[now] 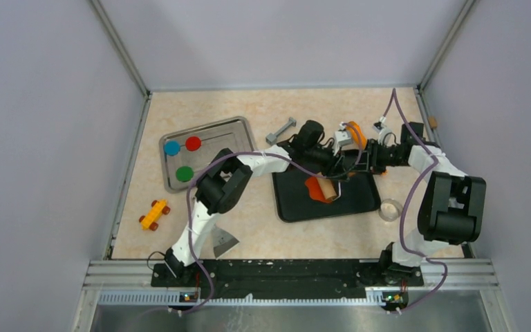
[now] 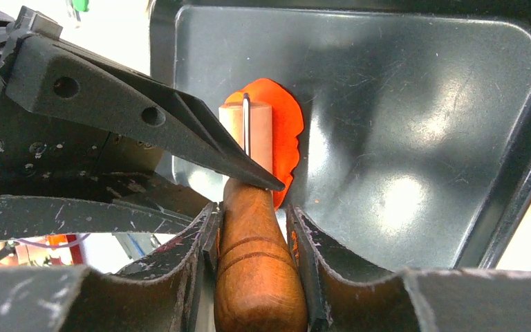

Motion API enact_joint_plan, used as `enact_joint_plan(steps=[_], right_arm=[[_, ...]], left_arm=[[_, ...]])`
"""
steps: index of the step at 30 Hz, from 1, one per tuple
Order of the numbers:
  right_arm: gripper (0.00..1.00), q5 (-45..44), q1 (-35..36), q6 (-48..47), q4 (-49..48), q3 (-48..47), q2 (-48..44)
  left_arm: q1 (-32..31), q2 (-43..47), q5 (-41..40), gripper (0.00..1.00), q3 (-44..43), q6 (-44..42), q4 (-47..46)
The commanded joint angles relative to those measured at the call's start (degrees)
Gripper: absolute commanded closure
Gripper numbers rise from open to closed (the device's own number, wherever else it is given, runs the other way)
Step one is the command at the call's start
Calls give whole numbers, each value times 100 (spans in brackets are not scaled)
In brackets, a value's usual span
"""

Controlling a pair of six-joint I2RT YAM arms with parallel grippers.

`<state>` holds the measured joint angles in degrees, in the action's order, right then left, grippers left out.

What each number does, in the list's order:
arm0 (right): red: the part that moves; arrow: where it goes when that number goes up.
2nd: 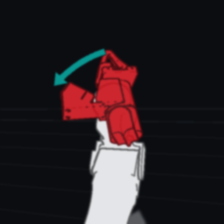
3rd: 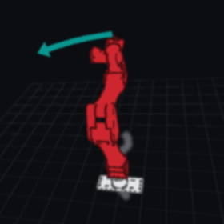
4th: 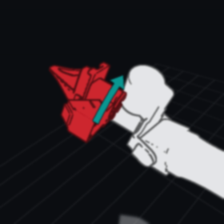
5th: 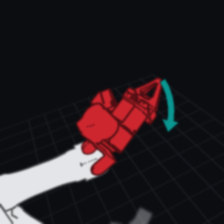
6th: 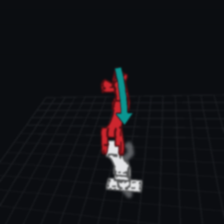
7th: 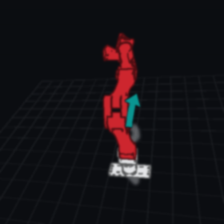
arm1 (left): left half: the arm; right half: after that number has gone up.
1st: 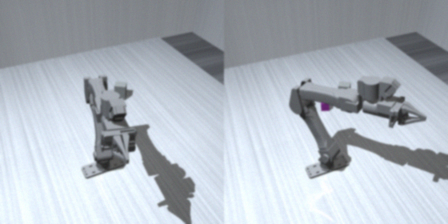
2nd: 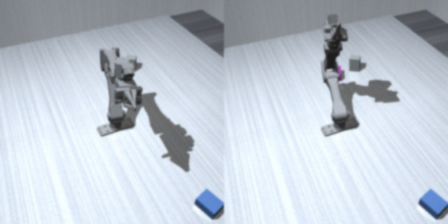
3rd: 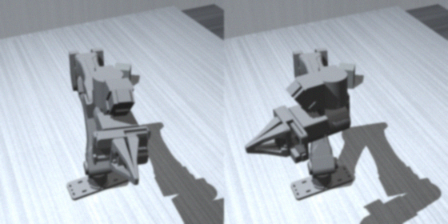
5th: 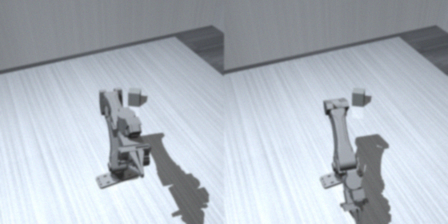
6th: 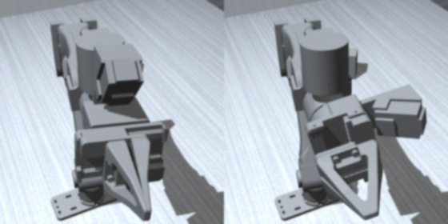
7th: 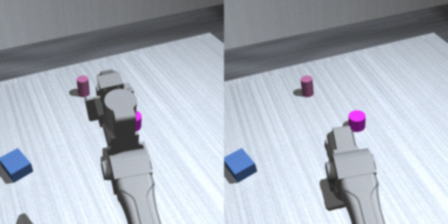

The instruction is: Roll out the dumpling wrappers from the dough

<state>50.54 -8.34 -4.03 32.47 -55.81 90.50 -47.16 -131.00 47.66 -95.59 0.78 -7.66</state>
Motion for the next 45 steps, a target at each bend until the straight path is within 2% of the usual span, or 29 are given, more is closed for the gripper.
enact_joint_plan(steps=[1,5,11,17,18,20,22,24,29,30,33,34,37,42,45], right_arm=[[100,-812,-143,-906,145,282,12],[100,-575,-306,-873,163,321,-26],[100,144,-189,-360,180,-317,-504],[100,606,-27,631,152,-1067,-885],[100,576,-20,684,188,-1153,-900],[100,425,-19,534,384,-1279,-903],[100,98,-34,284,609,-1333,-940],[100,-138,-74,142,732,-1301,-1035],[100,-395,-203,-60,960,-1030,-1443],[100,-422,-230,-81,1007,-986,-1560],[100,-606,-255,-158,1250,-945,-1856],[100,-668,-289,-166,1318,-940,-1950],[100,-786,-411,-168,1557,-920,-2242],[100,-942,-607,-178,1964,-923,-2490],[100,-1013,-662,-159,2091,-994,-2582]], left_arm=[[-319,-680,-700,100,-249,116,-226],[-398,-673,-688,100,-400,223,-275],[-176,335,-841,100,-105,471,-333],[90,1259,-839,100,277,477,-56],[119,1354,-808,92,289,422,62],[172,1605,-920,65,434,314,220],[243,1971,-990,49,771,173,217],[358,2330,-959,44,1088,15,354],[845,3055,-817,39,1606,-628,1101],[922,3069,-881,32,1605,-748,1306],[984,2658,-1158,30,1022,-1347,2336],[976,2392,-1274,21,740,-1469,2825],[967,1544,-1621,22,-216,-1595,3649],[858,632,-1997,35,-922,-2233,3813],[850,106,-2151,43,-1423,-2332,3896]])
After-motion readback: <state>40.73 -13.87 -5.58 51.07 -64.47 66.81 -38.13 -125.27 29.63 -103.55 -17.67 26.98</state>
